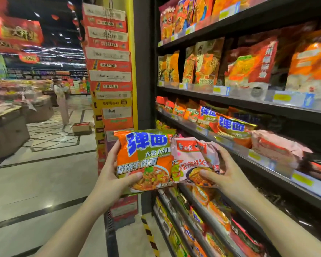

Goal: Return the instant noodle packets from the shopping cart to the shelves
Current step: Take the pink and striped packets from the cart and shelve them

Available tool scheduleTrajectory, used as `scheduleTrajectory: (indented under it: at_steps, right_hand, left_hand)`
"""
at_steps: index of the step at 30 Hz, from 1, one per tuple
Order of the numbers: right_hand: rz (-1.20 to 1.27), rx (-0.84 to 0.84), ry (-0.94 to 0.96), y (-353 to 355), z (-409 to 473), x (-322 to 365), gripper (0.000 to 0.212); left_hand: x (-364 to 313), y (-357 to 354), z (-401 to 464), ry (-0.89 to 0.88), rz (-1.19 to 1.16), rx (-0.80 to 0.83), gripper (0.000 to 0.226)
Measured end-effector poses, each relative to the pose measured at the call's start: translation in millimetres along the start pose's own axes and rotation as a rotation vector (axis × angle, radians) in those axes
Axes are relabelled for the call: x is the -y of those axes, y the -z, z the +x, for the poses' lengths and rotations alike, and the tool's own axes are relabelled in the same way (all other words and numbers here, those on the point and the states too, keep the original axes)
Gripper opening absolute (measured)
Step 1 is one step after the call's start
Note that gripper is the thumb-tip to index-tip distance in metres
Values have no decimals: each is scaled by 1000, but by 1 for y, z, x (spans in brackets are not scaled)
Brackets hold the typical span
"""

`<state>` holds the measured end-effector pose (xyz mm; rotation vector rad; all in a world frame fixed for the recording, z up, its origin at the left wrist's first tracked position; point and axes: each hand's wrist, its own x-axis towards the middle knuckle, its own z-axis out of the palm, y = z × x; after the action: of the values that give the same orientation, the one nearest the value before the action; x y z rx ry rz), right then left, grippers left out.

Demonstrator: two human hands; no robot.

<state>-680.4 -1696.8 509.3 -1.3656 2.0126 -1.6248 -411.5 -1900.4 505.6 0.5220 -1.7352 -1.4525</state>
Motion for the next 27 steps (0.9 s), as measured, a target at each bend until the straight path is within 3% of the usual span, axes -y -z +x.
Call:
scheduleTrajectory:
  at_steps: [11,17,27]
  right_hand:
    - [-39,-118,50,0,156,-51,84]
    - [-158,-244,33,16,189,-55,81]
    - [-260,-548,-84,32,166,-33,86]
  left_hand:
    - [66,-24,195,-76,-11,31,104]
    - [90,-53,276,-96,-101,96,102]
    - [110,-122,370,-163,-263,468,108]
